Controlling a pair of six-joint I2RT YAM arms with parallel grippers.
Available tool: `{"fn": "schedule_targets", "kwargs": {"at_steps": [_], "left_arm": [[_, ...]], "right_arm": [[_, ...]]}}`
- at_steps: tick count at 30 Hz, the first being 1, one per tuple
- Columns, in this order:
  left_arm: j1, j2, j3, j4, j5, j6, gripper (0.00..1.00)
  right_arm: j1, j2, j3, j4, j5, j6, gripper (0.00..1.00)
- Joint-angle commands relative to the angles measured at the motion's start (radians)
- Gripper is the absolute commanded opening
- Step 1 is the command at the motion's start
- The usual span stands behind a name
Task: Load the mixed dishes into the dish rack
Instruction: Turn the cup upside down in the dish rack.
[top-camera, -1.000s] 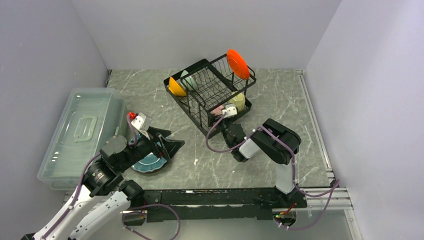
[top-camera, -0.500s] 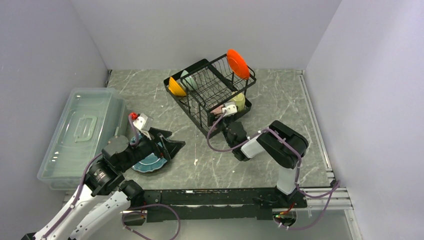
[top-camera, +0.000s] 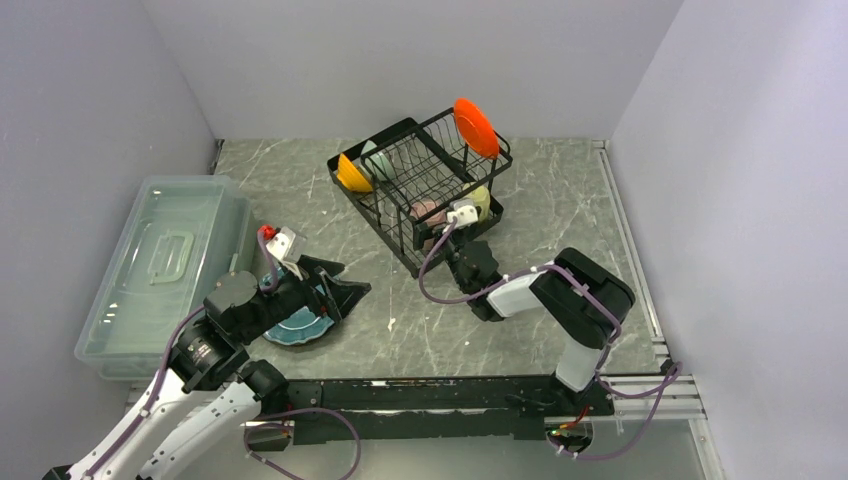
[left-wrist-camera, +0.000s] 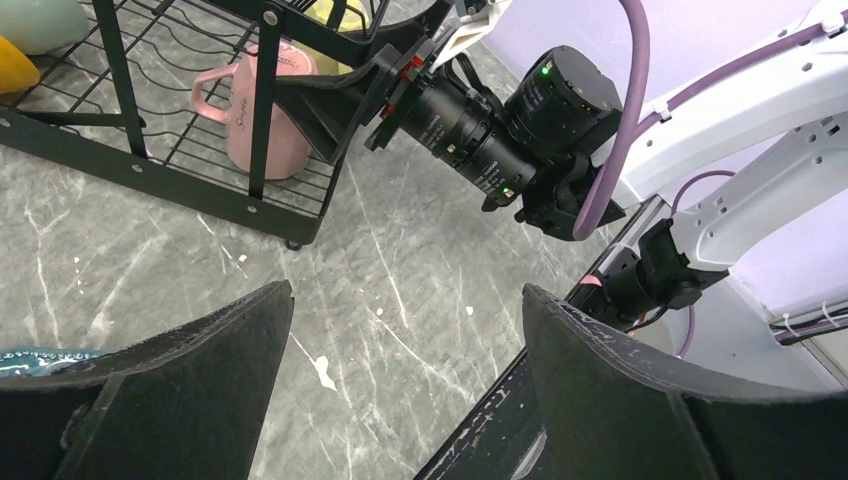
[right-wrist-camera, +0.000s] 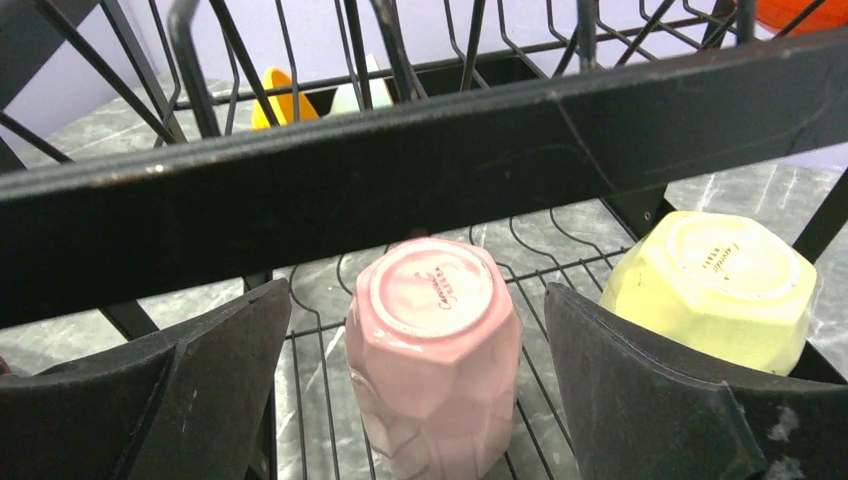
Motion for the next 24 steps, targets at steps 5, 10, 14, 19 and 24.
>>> {"fn": "schedule_targets", "kwargs": {"at_steps": [5, 10, 14, 19, 24], "left_arm": [[0.000, -0.004, 0.004, 0.035, 0.016, 0.006, 0.90], [0.000, 0.000, 0.003, 0.034, 0.009, 0.002, 0.91], [0.001, 0.007, 0.011, 0.024, -0.003, -0.001, 0.91], [0.000, 0.024, 0.030, -0.013, -0.044, -0.011, 0.93], [0.000, 0.048, 0.051, -0.047, -0.073, -0.014, 0.99]], "right_arm": [[0.008, -0.139, -0.069, -0.044, 0.008, 0.015, 1.00], [0.009, -0.284, -0.100, -0.236, -0.010, 0.076, 1.00], [0.008, -0.415, -0.133, -0.363, -0.037, 0.110, 1.00], [0.008, -0.577, -0.123, -0.611, -0.062, 0.196, 1.00], [0.008, -0.688, -0.079, -0.868, -0.085, 0.281, 0.99]]}}
